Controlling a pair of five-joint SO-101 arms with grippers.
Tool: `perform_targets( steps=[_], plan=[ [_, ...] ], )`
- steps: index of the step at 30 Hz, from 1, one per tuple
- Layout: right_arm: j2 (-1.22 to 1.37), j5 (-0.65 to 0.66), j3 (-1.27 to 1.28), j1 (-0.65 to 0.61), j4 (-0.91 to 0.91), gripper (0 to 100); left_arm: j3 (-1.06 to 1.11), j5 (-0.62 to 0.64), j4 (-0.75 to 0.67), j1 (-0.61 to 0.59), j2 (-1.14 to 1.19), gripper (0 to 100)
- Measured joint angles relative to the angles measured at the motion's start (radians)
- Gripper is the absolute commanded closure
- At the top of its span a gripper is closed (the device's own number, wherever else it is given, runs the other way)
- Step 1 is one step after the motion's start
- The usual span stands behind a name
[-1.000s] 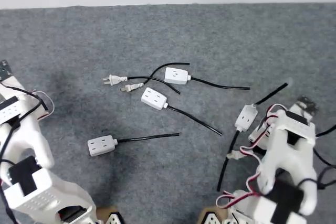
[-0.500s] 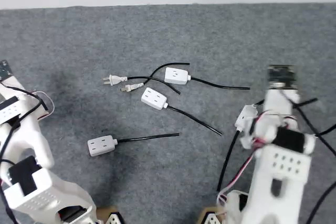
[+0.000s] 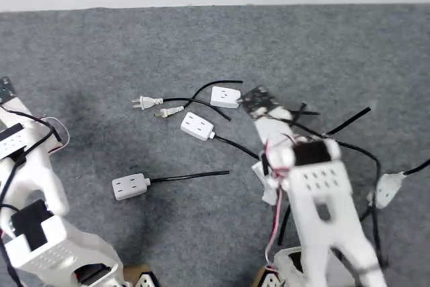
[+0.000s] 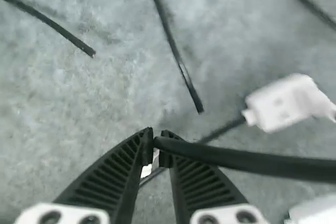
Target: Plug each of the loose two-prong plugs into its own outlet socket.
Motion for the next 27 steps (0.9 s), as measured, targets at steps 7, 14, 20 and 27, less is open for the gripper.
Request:
perform_targets(
  steps=[7,14,20,27],
  plan=[
    [0.382,0.186,-0.075,0.002,-0.193,94.3,0.0,0.0,0.0,0.0,0.0,94],
    [0.657,0.245,-0.265,0.041,-0.213,88.0,0.0,0.0,0.0,0.0,0.0,94],
    [0.669,0.245,-0.402,0.055,-0.061,91.9,0.0,0.0,0.0,0.0,0.0,94],
    [0.512,0.181,-0.365,0.052,0.052,94.1,0.0,0.0,0.0,0.0,0.0,94]
  ],
)
